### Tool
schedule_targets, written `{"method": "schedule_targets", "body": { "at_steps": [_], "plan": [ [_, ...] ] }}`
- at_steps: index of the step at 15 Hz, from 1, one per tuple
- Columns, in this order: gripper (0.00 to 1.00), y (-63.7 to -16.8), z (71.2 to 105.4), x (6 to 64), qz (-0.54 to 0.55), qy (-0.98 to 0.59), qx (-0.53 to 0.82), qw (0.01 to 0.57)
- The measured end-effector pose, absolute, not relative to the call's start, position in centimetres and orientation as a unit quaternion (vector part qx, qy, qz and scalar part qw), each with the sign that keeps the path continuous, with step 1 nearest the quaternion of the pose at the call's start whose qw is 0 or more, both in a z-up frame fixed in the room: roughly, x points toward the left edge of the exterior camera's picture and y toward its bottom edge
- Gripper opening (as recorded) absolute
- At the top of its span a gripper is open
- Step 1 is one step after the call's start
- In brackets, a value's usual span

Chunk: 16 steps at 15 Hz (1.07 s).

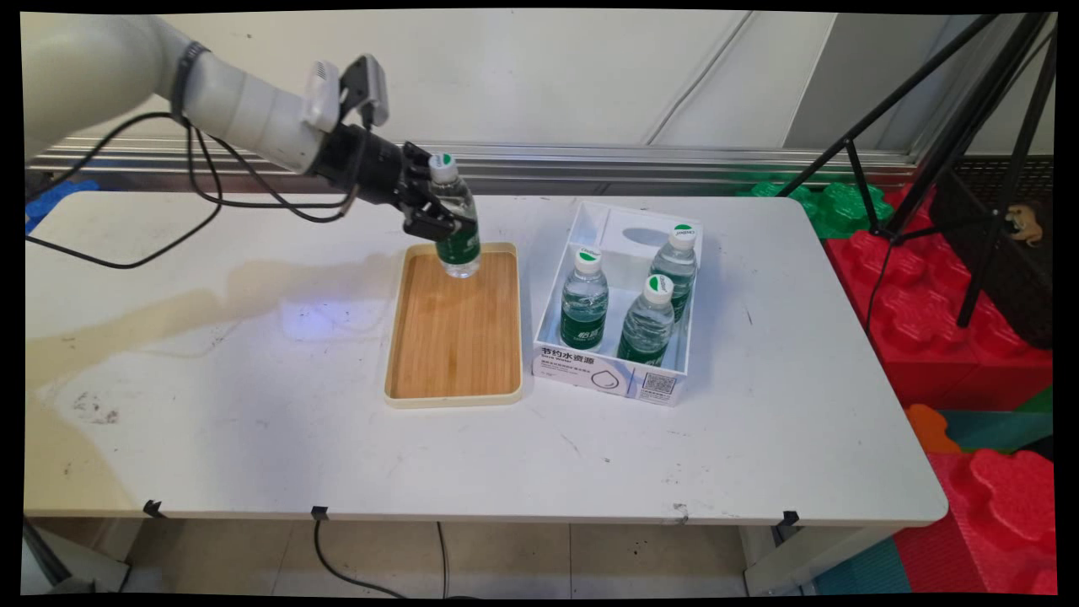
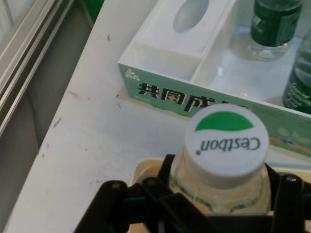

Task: Place the picked object on the tray

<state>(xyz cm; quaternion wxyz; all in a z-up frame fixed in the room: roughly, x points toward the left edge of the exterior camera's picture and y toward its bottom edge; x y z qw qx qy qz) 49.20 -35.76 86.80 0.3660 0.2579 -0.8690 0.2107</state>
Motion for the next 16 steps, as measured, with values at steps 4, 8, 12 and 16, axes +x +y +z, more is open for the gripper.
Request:
{"method": "schedule_targets", "body": {
  "at_steps": [4, 8, 12, 16],
  "plan": [
    [0.0, -37.5, 84.6, 48.4, 0.211, -0.868, 0.265, 0.364],
    [0.0, -39.0, 82.8, 47.9, 0.212, -0.868, 0.27, 0.36],
    [0.0, -40.0, 81.6, 47.7, 0.212, -0.868, 0.272, 0.356],
    [1.0, -40.6, 81.1, 47.5, 0.212, -0.868, 0.271, 0.358]
  ]
}}
